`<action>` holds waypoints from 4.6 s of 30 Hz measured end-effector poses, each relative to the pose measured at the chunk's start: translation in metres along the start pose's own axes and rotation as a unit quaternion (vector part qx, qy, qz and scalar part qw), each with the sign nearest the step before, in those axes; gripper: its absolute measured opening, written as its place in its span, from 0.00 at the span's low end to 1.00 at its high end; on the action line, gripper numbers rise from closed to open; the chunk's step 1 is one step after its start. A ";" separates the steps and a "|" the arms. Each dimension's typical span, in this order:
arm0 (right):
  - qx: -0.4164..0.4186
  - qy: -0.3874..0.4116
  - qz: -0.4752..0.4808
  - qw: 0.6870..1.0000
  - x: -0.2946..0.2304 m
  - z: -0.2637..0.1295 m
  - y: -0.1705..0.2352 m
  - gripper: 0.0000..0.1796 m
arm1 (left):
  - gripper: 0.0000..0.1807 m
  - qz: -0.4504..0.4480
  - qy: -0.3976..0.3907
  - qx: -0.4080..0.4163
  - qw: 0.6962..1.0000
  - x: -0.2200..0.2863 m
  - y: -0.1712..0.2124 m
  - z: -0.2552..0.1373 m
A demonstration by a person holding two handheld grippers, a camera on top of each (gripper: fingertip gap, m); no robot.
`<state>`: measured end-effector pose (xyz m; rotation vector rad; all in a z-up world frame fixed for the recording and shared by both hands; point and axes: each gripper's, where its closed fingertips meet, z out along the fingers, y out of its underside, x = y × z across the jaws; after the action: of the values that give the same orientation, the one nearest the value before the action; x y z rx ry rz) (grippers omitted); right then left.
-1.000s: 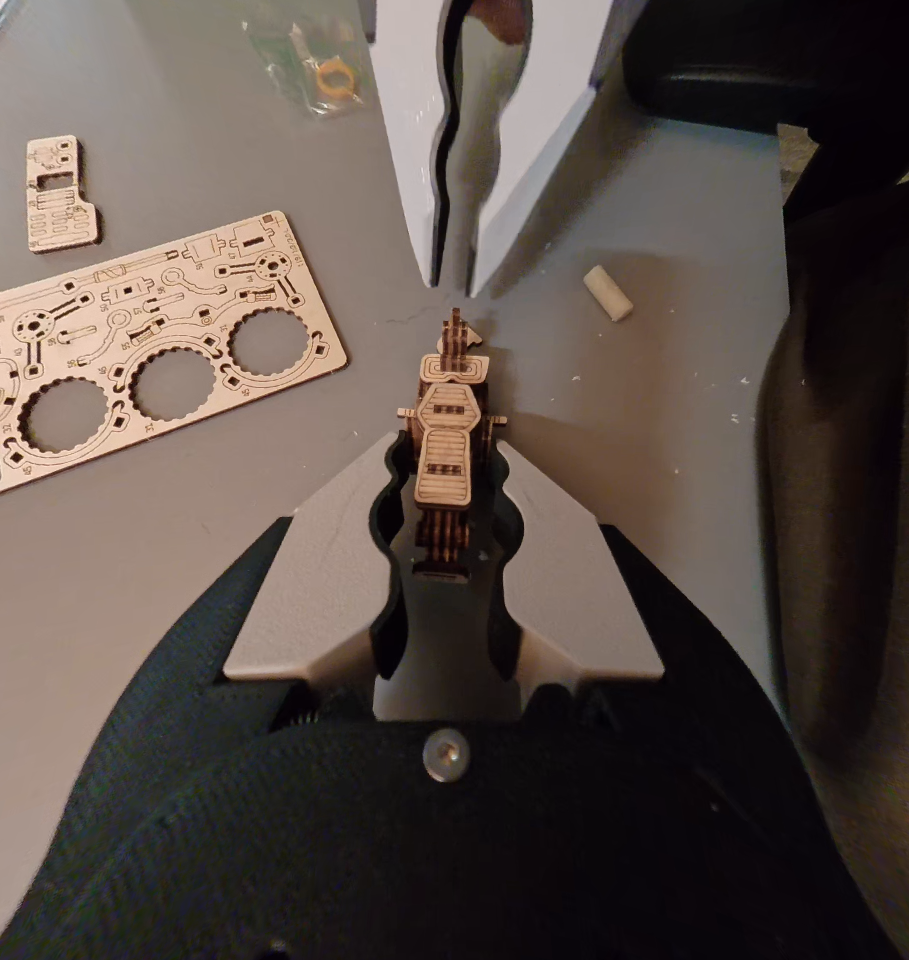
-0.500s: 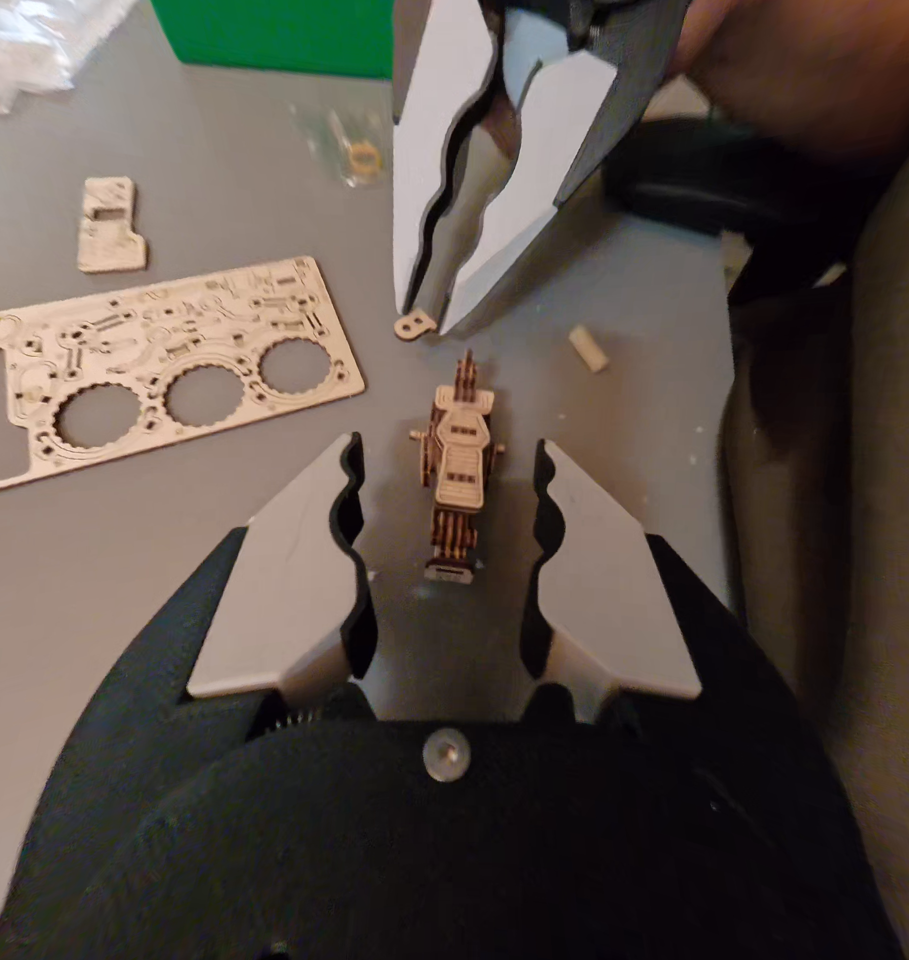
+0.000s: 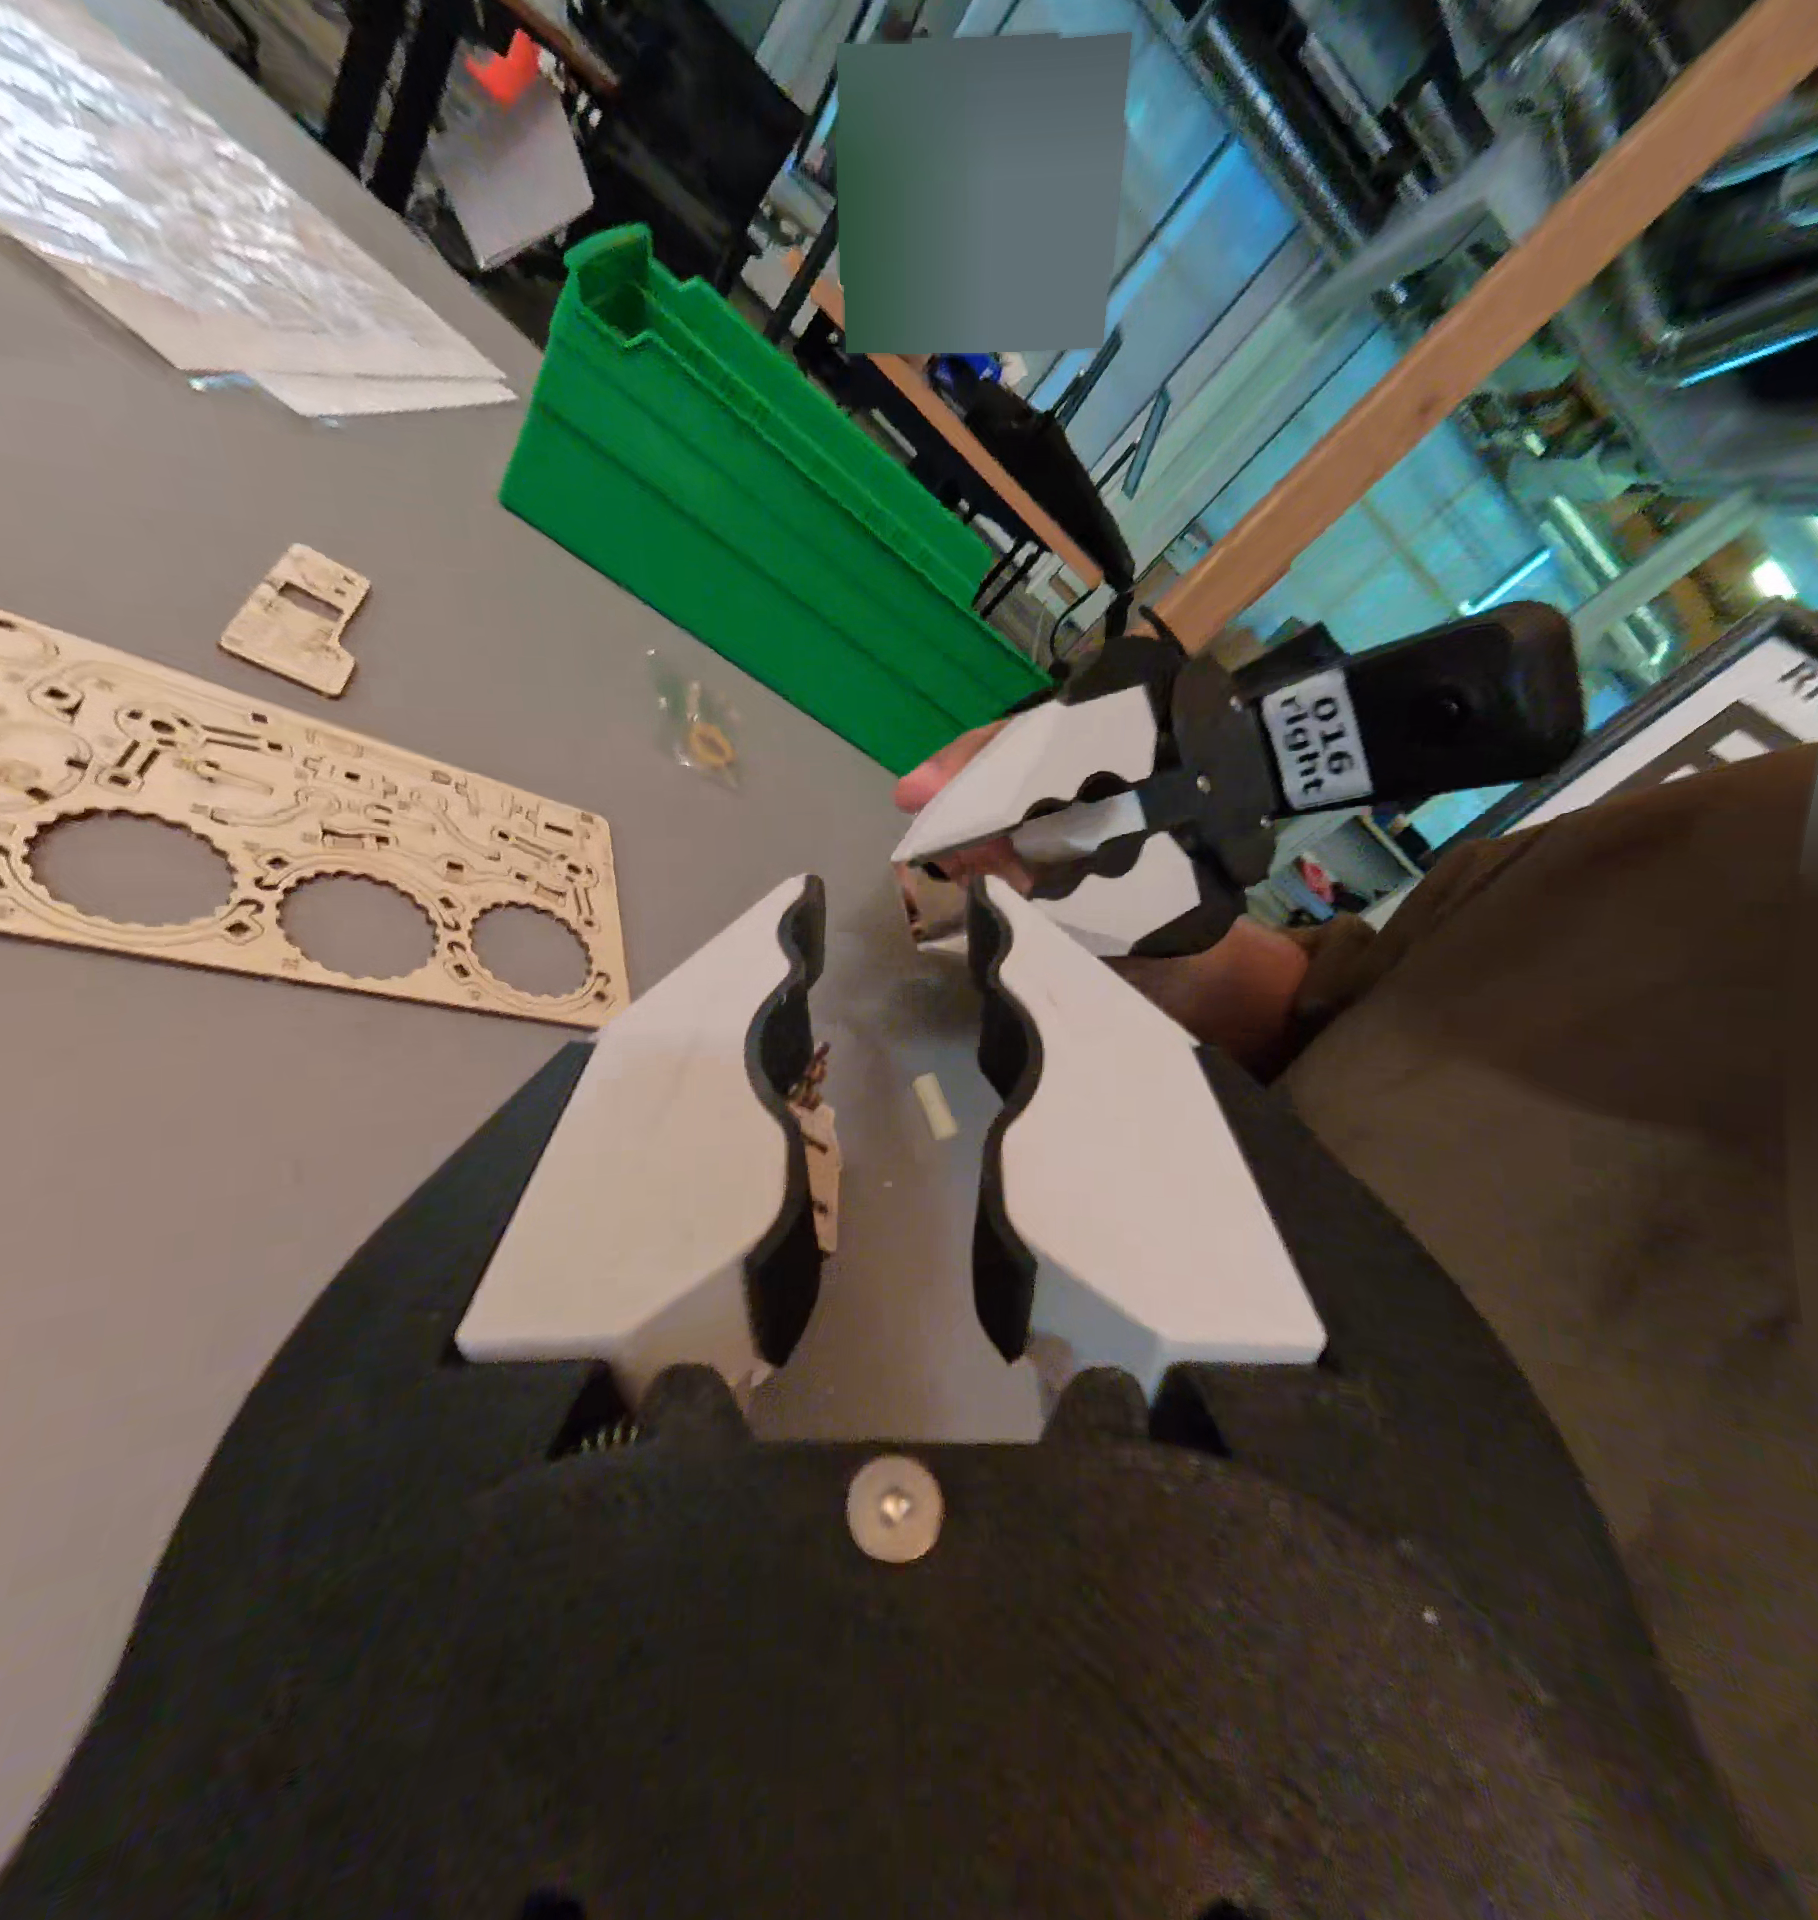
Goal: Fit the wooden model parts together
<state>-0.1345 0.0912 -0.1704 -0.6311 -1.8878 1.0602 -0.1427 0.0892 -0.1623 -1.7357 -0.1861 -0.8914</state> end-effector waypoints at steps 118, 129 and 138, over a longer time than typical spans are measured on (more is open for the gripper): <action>0.138 -0.203 0.654 0.716 0.008 0.016 0.001 0.01 | 0.00 0.593 -0.315 -0.047 0.740 -0.014 0.009 0.007; 0.140 -0.191 0.539 0.808 0.014 0.004 -0.007 0.01 | 0.04 0.361 -0.211 -0.050 0.907 -0.018 0.022 0.012; 0.030 -0.089 0.093 0.991 -0.001 0.002 0.010 0.01 | 0.21 -0.062 0.045 0.001 0.997 0.002 0.010 0.002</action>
<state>-0.1353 0.0944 -0.1797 -0.7080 -1.9695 1.3249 -0.1349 0.0871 -0.1687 -1.6927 -0.2361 -1.0569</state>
